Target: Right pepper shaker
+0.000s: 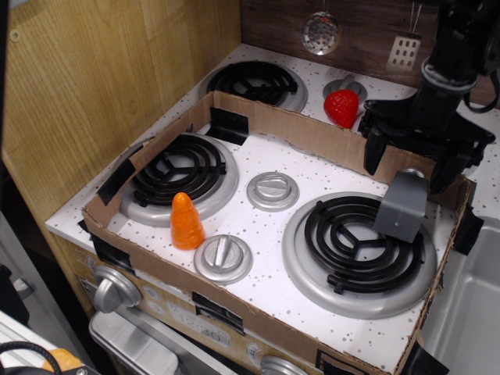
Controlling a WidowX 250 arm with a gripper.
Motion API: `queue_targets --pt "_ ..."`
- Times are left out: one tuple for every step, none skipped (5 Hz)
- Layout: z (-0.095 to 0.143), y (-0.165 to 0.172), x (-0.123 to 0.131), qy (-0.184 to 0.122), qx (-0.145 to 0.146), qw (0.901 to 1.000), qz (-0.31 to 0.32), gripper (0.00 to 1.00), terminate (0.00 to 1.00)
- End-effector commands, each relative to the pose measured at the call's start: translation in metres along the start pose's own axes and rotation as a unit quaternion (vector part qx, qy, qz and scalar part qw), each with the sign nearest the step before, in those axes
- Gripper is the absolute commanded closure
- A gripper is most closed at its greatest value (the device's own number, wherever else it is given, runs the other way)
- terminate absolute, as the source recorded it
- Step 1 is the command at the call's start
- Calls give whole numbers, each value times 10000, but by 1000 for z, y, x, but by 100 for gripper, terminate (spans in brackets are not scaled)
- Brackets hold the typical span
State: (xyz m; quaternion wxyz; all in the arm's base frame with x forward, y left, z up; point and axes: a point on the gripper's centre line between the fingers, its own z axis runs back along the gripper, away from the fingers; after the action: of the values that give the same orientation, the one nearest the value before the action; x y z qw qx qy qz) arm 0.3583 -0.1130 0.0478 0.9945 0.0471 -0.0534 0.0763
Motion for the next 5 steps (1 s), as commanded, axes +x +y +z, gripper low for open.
queue_targets --pt "-7 1 4 -262 -201 9994 49 0 0" --pt "-11 2 5 -284 -183 9994 123 0 0" --pt "-11 3 3 -335 -193 9990 245 100 0" --pt "0 3 -1 -707 -4 9969 352 100 0" --pt "17 5 -7 -1169 147 9915 559 100 0"
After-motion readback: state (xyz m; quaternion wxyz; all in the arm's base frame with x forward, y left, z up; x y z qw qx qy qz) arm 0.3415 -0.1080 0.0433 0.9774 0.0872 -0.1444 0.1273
